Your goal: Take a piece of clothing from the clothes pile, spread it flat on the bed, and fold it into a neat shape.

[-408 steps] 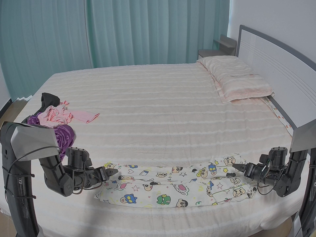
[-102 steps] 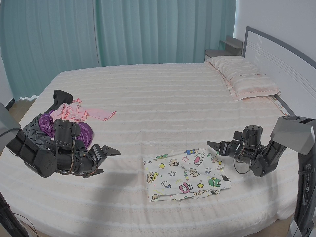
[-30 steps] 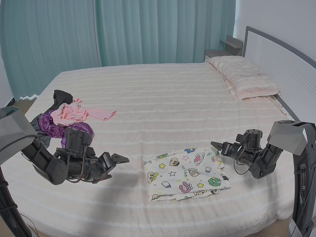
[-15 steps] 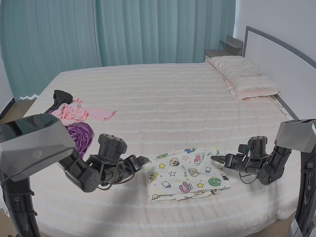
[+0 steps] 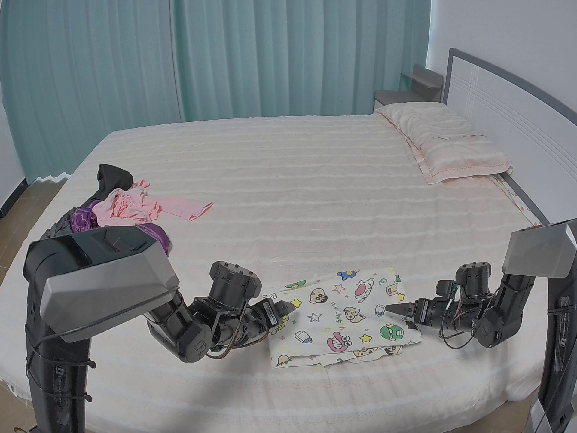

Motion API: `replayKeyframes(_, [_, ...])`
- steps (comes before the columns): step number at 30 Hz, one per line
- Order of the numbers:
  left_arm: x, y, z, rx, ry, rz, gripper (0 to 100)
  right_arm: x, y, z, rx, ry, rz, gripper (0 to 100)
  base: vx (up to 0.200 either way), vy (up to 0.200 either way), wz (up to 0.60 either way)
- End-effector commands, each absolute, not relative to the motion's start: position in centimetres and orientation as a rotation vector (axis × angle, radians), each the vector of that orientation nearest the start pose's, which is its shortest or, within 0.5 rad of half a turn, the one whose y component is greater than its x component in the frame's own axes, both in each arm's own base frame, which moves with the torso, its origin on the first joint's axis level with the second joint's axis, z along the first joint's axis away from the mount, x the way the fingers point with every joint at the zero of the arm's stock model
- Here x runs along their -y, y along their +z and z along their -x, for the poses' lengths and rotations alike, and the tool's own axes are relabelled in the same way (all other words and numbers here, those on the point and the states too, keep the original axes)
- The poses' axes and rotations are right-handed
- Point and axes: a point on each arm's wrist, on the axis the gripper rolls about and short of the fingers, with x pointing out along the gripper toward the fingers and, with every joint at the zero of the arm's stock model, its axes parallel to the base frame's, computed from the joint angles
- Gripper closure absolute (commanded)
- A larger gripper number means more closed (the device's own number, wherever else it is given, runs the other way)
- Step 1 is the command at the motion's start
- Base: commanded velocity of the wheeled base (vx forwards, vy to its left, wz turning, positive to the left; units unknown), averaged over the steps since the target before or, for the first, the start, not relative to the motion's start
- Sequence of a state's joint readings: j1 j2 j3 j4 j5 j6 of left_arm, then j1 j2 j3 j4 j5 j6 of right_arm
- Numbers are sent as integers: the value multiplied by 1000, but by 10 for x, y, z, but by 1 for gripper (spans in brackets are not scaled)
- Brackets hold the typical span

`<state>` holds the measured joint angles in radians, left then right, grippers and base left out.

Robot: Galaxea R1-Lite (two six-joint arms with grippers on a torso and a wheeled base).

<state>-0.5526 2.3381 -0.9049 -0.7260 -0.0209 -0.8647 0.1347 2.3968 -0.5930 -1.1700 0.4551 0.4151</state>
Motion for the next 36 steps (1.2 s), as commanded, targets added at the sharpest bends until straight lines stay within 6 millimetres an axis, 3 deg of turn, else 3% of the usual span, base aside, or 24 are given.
replayKeyframes(1, [211,-27,-328,-869,-230,583,0,-61,-54,-335,-768,457,-493,0,0,0,0])
replayKeyframes(15, [234,-30,-336,-843,-290,553,0,-82,-66,-350,-809,526,-484,0,0,0,0])
replayKeyframes(16, [236,-31,-334,-852,-292,545,100,-82,-66,-350,-819,529,-487,0,0,0,0])
replayKeyframes(17, [237,-31,-333,-855,-295,543,100,-82,-66,-350,-825,534,-489,100,0,0,0])
replayKeyframes(29, [235,-28,-331,-863,-290,542,100,-79,-60,-345,-801,598,-514,100,0,0,0])
replayKeyframes(36, [231,-12,-328,-842,-298,559,100,-74,-57,-340,-804,631,-539,100,0,0,0])
